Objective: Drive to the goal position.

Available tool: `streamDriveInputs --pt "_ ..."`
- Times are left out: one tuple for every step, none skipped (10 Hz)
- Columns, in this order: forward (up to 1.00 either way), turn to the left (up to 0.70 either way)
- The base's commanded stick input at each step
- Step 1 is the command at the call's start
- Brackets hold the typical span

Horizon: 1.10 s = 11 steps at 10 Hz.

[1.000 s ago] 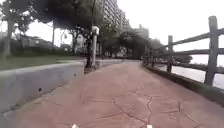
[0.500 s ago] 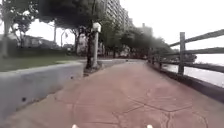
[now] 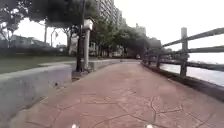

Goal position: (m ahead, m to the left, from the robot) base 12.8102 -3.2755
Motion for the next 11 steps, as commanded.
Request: streamDriveInputs --pt "1.0 -0.02" --pt "1.0 0.0" --pt "1.0 0.0" --pt "1.0 0.0" --pt "1.0 0.0" --pt "1.0 0.0" --pt "1.0 0.0" --pt "1.0 0.0" --pt "1.0 0.0" --pt "1.0 0.0" --pt "1.0 0.0"
